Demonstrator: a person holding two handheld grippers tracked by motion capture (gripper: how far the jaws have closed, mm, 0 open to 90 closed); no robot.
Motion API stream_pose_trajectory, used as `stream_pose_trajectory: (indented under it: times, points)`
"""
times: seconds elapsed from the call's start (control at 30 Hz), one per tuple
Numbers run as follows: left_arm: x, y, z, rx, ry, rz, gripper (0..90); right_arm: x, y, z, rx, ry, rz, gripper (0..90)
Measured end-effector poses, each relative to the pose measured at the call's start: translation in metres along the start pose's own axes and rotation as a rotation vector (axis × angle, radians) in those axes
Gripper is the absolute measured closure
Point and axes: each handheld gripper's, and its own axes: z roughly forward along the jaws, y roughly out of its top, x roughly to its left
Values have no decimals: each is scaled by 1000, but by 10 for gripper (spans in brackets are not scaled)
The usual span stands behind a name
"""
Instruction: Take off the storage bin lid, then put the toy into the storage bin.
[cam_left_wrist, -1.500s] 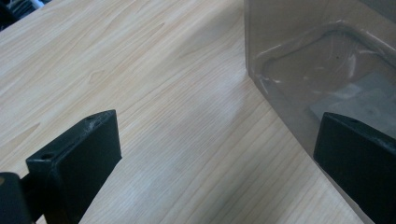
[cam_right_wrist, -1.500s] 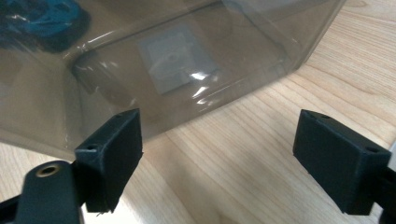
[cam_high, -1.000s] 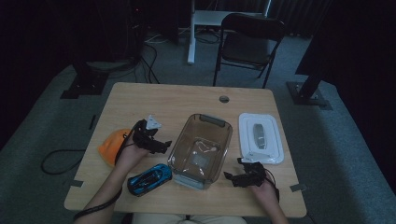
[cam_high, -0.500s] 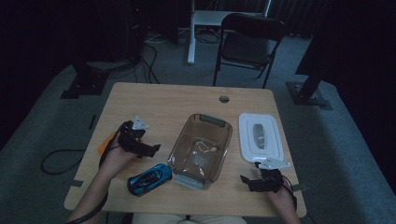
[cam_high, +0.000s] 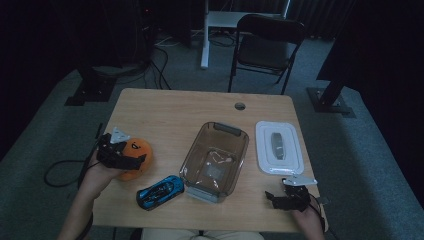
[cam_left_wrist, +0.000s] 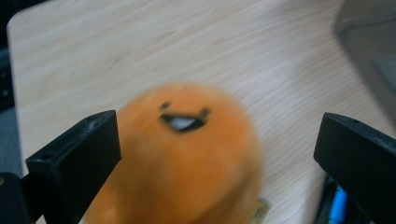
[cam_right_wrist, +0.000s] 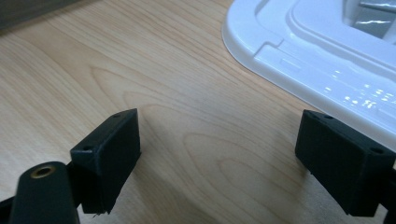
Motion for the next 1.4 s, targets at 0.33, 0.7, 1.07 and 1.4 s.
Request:
stream_pose_trajectory:
  times: [0.33, 0.7, 1.07, 1.4]
  points:
    - [23, -29, 23, 88, 7, -101, 13, 1, -1, -1, 1, -10, 9, 139]
    - [35, -50, 37, 83, -54, -144, 306, 1, -1, -1, 1, -11, 11, 139]
    - [29, -38, 21, 53, -40, -106, 611, 0, -1, -1, 1, -11, 12, 139]
    - [26, -18, 11, 1, -57, -121, 613, 0, -1, -1, 0, -12, 12, 139]
